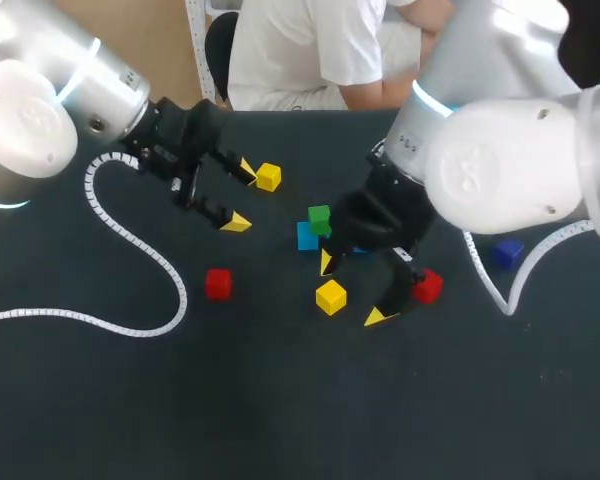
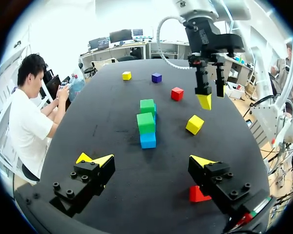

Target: Place the blue cubes, place green cubes on the blue cubes, place the yellow cubes on the green cubes, then place the red cubes on the yellow cubes, and place purple cube on the red cubes.

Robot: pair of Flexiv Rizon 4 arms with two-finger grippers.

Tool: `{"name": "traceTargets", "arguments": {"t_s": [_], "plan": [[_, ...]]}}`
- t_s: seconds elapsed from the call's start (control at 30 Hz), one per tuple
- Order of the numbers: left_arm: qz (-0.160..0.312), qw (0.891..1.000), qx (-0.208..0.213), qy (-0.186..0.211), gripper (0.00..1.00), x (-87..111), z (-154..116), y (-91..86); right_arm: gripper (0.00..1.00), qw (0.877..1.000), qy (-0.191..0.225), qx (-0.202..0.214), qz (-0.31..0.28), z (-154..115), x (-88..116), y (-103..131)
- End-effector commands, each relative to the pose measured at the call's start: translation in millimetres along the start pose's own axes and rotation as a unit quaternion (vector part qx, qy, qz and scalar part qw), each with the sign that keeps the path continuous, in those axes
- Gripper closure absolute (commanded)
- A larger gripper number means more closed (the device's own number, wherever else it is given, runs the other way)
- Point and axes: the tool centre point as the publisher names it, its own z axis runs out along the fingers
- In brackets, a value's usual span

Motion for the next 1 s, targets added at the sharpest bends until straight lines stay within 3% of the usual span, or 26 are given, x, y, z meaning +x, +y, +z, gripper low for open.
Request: {"name": "traceTargets", "arguments": {"t_s": [0.03, 0.43, 1.0], "plan": [[0.000, 1.000, 0.002, 0.001, 0.00, -0.1, 0, 1.2, 0.00, 1.000, -0.003, -0.014, 0.001, 9, 7, -16], [0.000, 1.000, 0.002, 0.001, 0.00, -0.1, 0, 1.2, 0.00, 0.999, 0.004, -0.040, 0.009, 27, 18, -24], [0.000, 1.000, 0.002, 0.001, 0.00, -0.1, 0, 1.2, 0.00, 0.999, 0.016, -0.032, 0.021, 33, 28, -23]]}}
